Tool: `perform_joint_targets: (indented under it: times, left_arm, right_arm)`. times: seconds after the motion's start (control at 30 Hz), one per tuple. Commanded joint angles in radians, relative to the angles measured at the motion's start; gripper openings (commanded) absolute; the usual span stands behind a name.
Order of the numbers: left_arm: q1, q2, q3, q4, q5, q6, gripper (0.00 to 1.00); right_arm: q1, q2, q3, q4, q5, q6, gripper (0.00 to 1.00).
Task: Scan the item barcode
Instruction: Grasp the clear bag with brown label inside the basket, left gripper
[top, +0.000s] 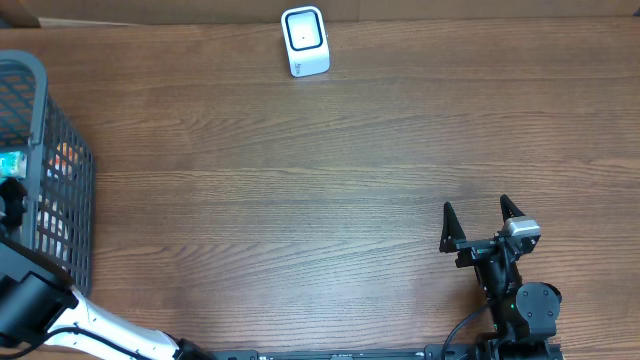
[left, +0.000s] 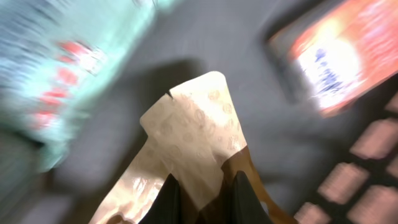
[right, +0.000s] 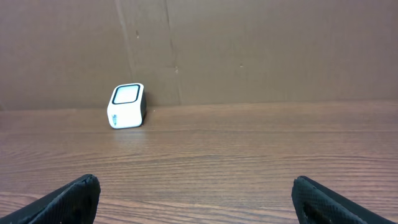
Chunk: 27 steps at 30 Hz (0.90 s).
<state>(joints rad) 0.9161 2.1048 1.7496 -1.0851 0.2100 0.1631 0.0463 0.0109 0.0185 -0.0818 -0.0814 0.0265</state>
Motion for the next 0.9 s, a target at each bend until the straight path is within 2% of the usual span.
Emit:
perform_joint_targets:
  times: [0.0, 0.27, 0.5, 0.6, 0.77, 0.87]
  left_arm:
    - [-0.008, -0.007, 0.220, -0.089, 0.021, -0.154, 0.04]
    - [-0.008, -0.007, 0.634, -0.332, 0.021, -0.300, 0.04]
    - [-0.008, -0.011, 0.911, -0.460, 0.027, -0.329, 0.04]
    - [-0.008, -0.010, 0.921, -0.495, 0.013, -0.328, 0.04]
    - [-0.013, 0.005, 0.834, -0.533, -0.099, -0.306, 0.18]
    - [-0.025, 0.009, 0.724, -0.499, -0.098, -0.265, 0.24]
  right_arm:
    - [-0.003, -0.008, -0.010, 0.005, -0.002, 0.004, 1.00]
    - [-0.003, -0.008, -0.010, 0.005, -0.002, 0.004, 1.00]
    - [-0.003, -0.008, -0.010, 0.005, -0.002, 0.004, 1.00]
    - [-0.003, -0.008, -0.010, 0.005, -0.002, 0.004, 1.00]
    - [-0.003, -0.008, -0.010, 0.005, -0.002, 0.004, 1.00]
    - [-0.003, -0.008, -0.010, 0.005, -0.002, 0.004, 1.00]
